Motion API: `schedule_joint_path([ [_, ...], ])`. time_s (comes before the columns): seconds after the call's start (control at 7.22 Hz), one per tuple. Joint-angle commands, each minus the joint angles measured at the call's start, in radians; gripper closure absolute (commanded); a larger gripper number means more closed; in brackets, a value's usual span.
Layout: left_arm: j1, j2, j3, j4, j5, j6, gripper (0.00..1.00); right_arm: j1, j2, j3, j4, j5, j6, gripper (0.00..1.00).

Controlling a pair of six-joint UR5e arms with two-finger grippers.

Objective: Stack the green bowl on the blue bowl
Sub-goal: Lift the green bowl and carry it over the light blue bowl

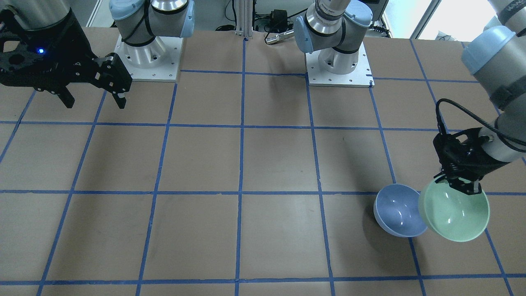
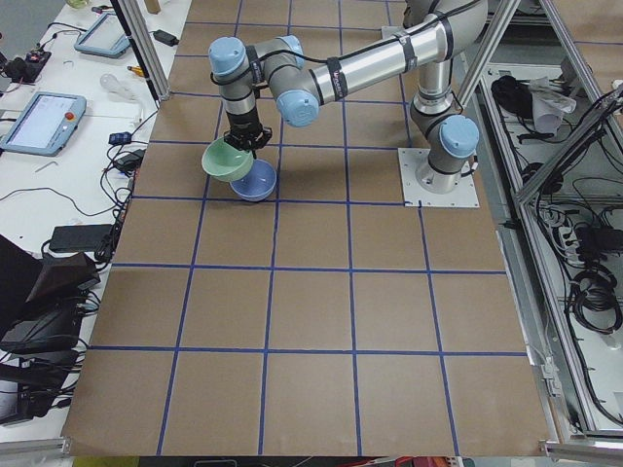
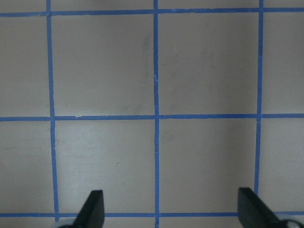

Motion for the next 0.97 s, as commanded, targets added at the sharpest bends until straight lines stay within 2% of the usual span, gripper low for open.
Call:
schedule_joint_path([
  [0.0,-0.01,0.015,-0.154,0.16,-0.003,-0.009,1.0,0.0,0.0,0.0,0.0,0.0,-0.001,0.0],
  [0.28,-0.005,0.007,-0.261,0.3,-0.011,-0.009,1.0,0.0,0.0,0.0,0.0,0.0,-0.001,0.0],
  [0.55,-0.005,0.004,-0.282,0.327,-0.025,-0.018,1.0,0.0,0.0,0.0,0.0,-0.002,-0.001,0.0],
  [0.69,-0.002,-0.002,-0.281,0.322,-0.026,-0.056,0.01,0.0,0.0,0.0,0.0,0.0,-0.003,0.0],
  [0.83,-0.006,0.013,-0.269,0.313,-0.025,-0.078,0.0,0.0,0.001,0.0,0.0,0.0,-0.001,0.0],
])
